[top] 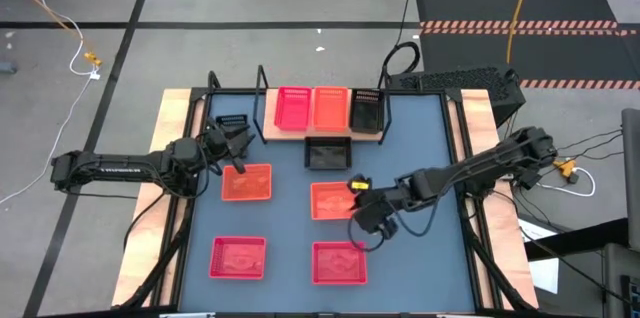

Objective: Stack baskets on shelf by color
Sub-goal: Stack the right black bin on the black bin on the shelf

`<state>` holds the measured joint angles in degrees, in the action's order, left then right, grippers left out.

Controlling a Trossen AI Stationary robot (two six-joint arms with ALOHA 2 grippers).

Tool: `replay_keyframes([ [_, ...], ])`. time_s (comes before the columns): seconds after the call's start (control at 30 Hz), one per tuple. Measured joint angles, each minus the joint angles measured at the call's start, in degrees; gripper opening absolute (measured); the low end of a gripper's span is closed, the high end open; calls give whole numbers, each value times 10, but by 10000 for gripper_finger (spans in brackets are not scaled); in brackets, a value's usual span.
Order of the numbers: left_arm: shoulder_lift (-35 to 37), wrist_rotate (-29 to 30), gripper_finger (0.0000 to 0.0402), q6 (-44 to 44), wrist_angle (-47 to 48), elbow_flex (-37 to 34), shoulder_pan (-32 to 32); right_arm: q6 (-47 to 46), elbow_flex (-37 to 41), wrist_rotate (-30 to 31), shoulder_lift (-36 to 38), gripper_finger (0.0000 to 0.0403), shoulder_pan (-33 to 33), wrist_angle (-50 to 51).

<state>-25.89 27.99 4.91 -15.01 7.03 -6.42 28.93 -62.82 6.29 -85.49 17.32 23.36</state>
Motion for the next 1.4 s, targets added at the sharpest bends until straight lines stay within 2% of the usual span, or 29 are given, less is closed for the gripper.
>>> replay_keyframes([
  [0.1,0,1,152,7,-3,0,0,50,0,70,-24,89,-12,-98],
  [0.17,0,5,152,8,-9,0,0,108,-1,109,-31,89,-34,-130],
  [0.47,0,6,152,21,-4,0,-1,338,-1,103,-35,89,-159,41],
  [0.77,0,6,152,24,-4,0,-1,492,-2,106,-93,89,-201,40],
  [0.93,0,6,152,25,-2,0,-1,579,-2,175,-149,89,-206,30],
  [1.13,0,6,152,27,-2,0,-1,592,-2,190,-176,86,-207,-10],
  [1.27,0,6,152,27,0,0,-1,553,-2,183,-160,52,-207,5],
  [1.33,0,6,152,25,2,0,-1,513,-2,137,-139,21,-208,30],
  [1.4,0,6,152,24,4,0,-1,469,-2,66,-116,9,-207,46],
])
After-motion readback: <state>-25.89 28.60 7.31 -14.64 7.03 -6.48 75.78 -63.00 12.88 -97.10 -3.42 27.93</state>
